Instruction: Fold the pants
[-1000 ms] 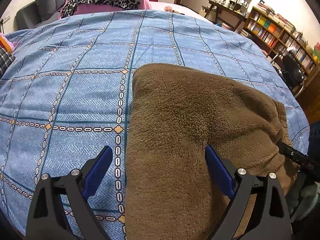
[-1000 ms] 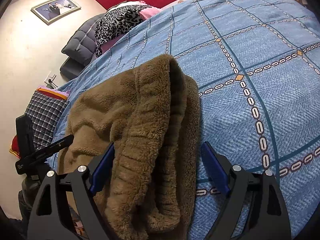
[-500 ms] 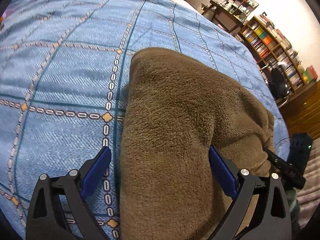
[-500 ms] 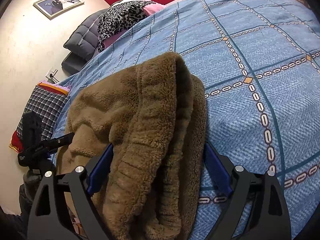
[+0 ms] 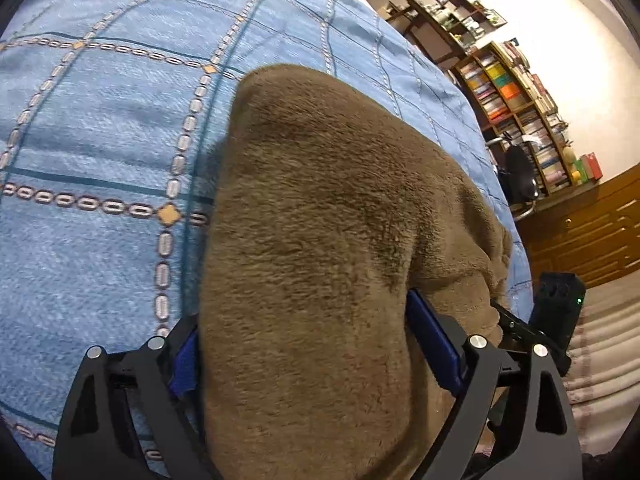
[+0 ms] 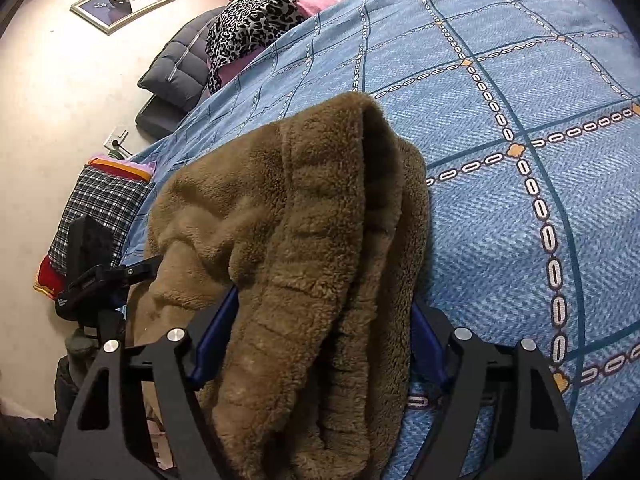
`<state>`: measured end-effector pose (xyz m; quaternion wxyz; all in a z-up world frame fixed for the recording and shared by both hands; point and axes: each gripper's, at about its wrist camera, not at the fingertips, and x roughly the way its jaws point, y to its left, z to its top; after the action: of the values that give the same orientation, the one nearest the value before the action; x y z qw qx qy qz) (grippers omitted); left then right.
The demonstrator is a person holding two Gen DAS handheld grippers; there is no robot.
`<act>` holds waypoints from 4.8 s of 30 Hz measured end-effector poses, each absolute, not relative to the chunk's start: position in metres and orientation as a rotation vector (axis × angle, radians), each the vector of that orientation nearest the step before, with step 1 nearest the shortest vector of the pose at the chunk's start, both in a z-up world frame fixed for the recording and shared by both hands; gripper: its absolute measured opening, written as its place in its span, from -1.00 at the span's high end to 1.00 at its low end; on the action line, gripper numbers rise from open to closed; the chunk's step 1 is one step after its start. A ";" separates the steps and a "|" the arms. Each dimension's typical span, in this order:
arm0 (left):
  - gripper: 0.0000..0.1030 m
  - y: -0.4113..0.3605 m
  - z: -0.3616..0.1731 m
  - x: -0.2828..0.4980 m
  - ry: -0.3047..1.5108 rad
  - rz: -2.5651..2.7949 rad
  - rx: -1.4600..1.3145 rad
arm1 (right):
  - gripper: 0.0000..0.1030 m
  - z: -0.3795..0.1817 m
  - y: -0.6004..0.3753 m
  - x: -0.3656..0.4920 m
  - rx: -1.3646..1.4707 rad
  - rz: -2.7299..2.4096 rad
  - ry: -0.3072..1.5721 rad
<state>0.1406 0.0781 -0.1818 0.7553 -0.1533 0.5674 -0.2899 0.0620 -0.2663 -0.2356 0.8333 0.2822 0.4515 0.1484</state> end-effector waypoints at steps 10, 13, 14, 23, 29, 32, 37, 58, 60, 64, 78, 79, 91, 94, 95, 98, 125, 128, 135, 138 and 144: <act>-0.37 0.081 -0.172 0.133 1.216 -0.625 -0.338 | -0.23 -0.235 -0.270 0.059 0.626 0.347 0.932; -0.19 0.078 -0.160 0.123 1.164 -0.635 -0.300 | -0.09 -0.230 -0.272 0.054 0.618 0.356 0.914; -0.14 0.078 -0.158 0.120 1.154 -0.637 -0.291 | -0.05 -0.228 -0.273 0.053 0.620 0.357 0.907; 0.01 0.065 -0.132 0.120 1.115 -0.638 -0.278 | 0.00 -0.198 -0.282 0.048 0.615 0.354 0.827; 0.01 0.031 -0.115 0.142 1.077 -0.678 -0.268 | 0.00 -0.172 -0.311 0.061 0.598 0.316 0.758; 0.01 0.006 -0.109 0.161 1.063 -0.693 -0.261 | 0.00 -0.161 -0.330 0.077 0.587 0.283 0.730; 0.01 -0.035 -0.104 0.206 1.050 -0.721 -0.274 | 0.00 -0.145 -0.364 0.113 0.566 0.236 0.679; -0.07 -0.148 -0.168 0.351 1.102 -0.652 -0.267 | 0.00 -0.209 -0.468 0.276 0.565 0.121 0.769; -0.24 -0.149 -0.172 0.353 1.102 -0.638 -0.264 | -0.03 -0.216 -0.470 0.277 0.573 0.117 0.775; -0.41 -0.154 -0.170 0.353 1.080 -0.610 -0.211 | -0.15 -0.219 -0.470 0.274 0.567 0.093 0.775; -0.65 -0.176 -0.107 0.302 0.767 -0.455 0.041 | -0.19 -0.144 -0.425 0.254 0.233 -0.120 0.573; -0.66 -0.177 -0.107 0.299 0.758 -0.461 0.048 | -0.18 -0.144 -0.420 0.259 0.234 -0.091 0.576; -0.66 -0.205 -0.158 0.320 0.833 -0.475 0.145 | -0.15 -0.209 -0.441 0.321 0.303 -0.045 0.770; -0.70 -0.209 -0.167 0.323 0.833 -0.458 0.174 | -0.15 -0.210 -0.435 0.323 0.269 -0.057 0.782; -0.70 -0.209 -0.168 0.323 0.829 -0.455 0.177 | -0.15 -0.211 -0.434 0.322 0.261 -0.061 0.784; -0.70 -0.206 -0.163 0.320 0.834 -0.446 0.176 | -0.15 -0.204 -0.432 0.316 0.266 -0.064 0.766; -0.81 -0.188 -0.070 0.220 0.696 -0.370 0.236 | -0.59 -0.113 -0.364 0.160 0.228 -0.121 0.588; -0.81 -0.188 -0.064 0.208 0.685 -0.381 0.233 | -0.60 -0.108 -0.359 0.150 0.224 -0.124 0.580; -0.82 -0.194 -0.052 0.188 0.657 -0.354 0.271 | -0.80 -0.098 -0.352 0.133 0.210 -0.156 0.570; -0.81 -0.195 -0.051 0.183 0.649 -0.355 0.276 | -0.87 -0.094 -0.346 0.131 0.182 -0.171 0.571; -0.81 -0.194 -0.051 0.176 0.653 -0.323 0.276 | -0.89 -0.092 -0.337 0.127 0.138 -0.192 0.579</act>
<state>0.1762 -0.1935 -0.0510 0.9251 0.1344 0.3184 -0.1572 0.1268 -0.3367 -0.0923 0.9516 0.0680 0.2847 -0.0942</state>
